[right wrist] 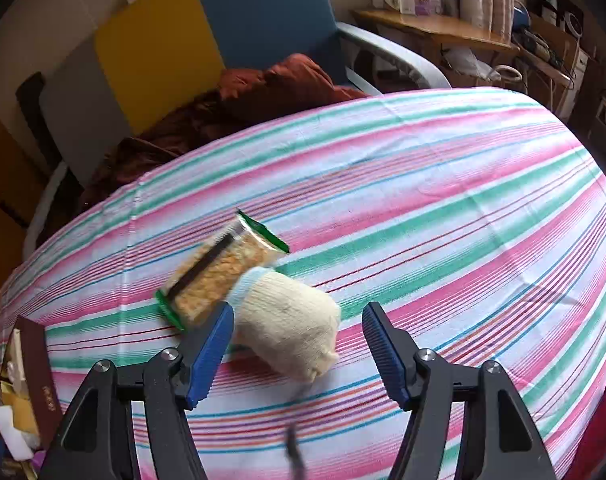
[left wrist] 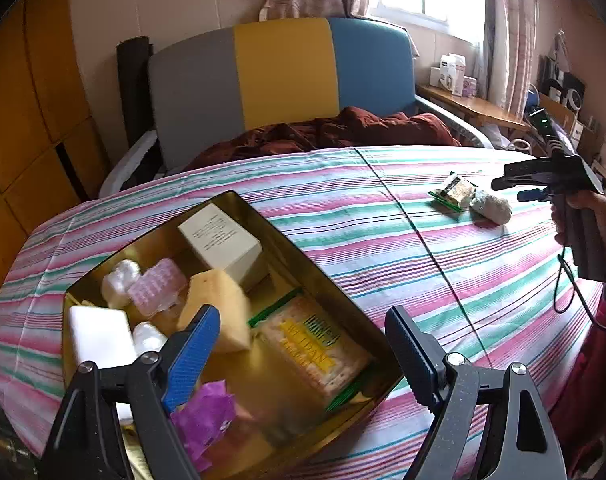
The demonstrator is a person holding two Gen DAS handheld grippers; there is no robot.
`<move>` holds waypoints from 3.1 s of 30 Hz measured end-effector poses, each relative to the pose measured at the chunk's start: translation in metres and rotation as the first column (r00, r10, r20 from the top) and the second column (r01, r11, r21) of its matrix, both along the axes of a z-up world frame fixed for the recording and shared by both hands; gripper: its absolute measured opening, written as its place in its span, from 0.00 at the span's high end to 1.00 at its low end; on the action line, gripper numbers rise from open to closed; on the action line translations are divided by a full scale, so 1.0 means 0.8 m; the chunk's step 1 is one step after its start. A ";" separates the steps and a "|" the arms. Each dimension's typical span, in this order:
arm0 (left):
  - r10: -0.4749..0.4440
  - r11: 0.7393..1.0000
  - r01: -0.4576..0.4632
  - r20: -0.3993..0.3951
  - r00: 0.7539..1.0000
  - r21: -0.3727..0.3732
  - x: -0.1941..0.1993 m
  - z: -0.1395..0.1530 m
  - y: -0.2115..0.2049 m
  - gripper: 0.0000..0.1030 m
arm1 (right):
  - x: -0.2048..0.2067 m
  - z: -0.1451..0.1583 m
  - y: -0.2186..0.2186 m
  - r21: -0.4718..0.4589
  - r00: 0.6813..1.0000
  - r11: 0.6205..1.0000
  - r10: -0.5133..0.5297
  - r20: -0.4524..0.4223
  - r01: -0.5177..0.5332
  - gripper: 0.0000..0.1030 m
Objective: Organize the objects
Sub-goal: 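Grasp the cream knit ball with the right gripper while the left gripper grasps the cracker snack packet, then carry the cracker snack packet and knit ball over the gold tray with both grippers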
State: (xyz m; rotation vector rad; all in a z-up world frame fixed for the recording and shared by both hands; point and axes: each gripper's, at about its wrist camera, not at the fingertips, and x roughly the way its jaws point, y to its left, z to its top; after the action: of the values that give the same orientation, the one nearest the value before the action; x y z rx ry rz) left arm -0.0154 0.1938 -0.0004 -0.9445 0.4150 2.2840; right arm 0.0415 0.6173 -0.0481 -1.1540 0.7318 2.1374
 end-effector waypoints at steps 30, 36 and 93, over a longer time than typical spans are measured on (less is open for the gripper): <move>-0.300 0.944 0.300 0.027 0.954 -0.135 -0.037 -0.044 0.261 0.17 | -0.017 -0.024 0.006 -0.020 0.988 0.998 0.054 0.145 -0.052 0.40; -0.327 0.933 0.332 0.057 0.943 -0.139 -0.060 -0.059 0.298 0.18 | -0.013 -0.023 0.010 -0.042 0.988 0.998 0.059 0.143 -0.053 0.40; -0.180 0.981 0.189 0.195 0.964 -0.032 -0.033 -0.108 0.263 0.56 | -0.033 -0.016 -0.056 -0.006 0.938 0.942 0.336 0.090 -0.337 0.42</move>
State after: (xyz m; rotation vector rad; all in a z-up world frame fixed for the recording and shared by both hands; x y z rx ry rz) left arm -0.0416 0.4045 -0.0869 -1.0926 0.4581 2.0025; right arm 0.0147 0.5727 -0.0605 -1.4464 0.5102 2.3421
